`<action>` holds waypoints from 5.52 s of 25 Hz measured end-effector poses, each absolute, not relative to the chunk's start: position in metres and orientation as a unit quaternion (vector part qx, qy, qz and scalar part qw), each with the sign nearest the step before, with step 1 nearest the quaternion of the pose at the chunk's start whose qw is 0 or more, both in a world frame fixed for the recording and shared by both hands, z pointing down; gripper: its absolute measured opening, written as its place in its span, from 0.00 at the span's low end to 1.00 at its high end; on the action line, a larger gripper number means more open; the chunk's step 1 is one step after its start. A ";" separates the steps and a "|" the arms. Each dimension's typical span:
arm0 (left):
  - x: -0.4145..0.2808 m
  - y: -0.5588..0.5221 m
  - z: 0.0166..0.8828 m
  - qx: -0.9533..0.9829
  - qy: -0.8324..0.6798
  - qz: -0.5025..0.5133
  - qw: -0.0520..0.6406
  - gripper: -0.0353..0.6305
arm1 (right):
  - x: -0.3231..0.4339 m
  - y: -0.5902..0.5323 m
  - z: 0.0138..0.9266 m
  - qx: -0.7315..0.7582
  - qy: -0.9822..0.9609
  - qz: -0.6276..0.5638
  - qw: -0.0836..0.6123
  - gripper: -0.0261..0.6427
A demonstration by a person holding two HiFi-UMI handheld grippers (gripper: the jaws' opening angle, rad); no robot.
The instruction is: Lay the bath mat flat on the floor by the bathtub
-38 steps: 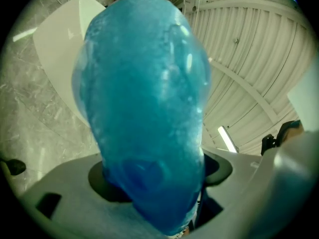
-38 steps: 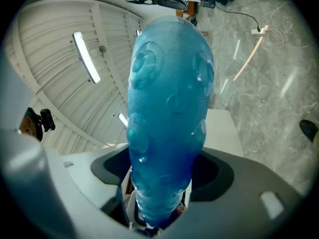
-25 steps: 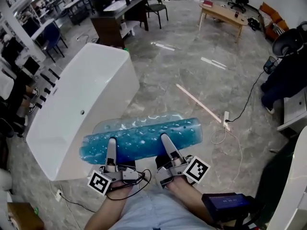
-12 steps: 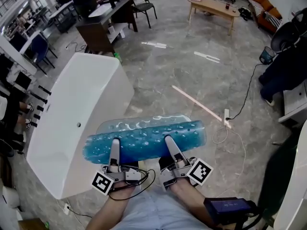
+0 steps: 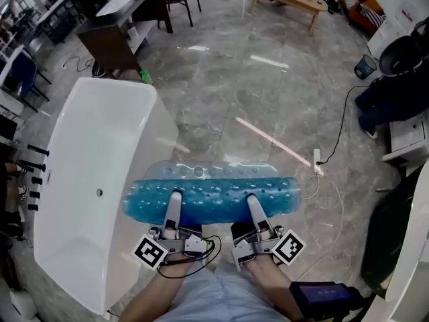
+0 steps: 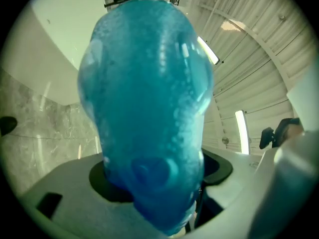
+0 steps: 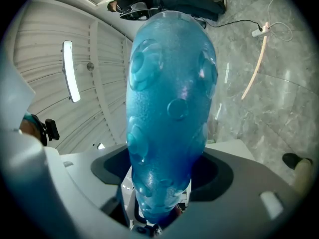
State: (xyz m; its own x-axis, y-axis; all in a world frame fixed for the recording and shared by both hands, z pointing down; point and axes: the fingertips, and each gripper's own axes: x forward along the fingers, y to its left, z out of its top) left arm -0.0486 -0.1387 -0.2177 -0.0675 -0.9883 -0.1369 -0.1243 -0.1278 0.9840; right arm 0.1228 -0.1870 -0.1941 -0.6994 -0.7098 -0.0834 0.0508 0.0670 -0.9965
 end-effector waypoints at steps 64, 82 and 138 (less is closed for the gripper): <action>-0.289 -0.575 0.539 0.532 -0.428 -0.472 0.558 0.56 | -0.117 -0.578 0.536 -0.330 0.667 -0.628 0.227 0.55; -0.293 -0.599 0.678 0.505 -0.459 -0.411 0.604 0.59 | -0.130 -0.603 0.680 -0.305 0.655 -0.672 0.166 0.59; -0.222 -0.372 0.594 0.785 -0.528 -0.016 0.324 0.06 | -0.137 -0.553 0.644 -0.476 0.807 -0.236 -0.257 0.05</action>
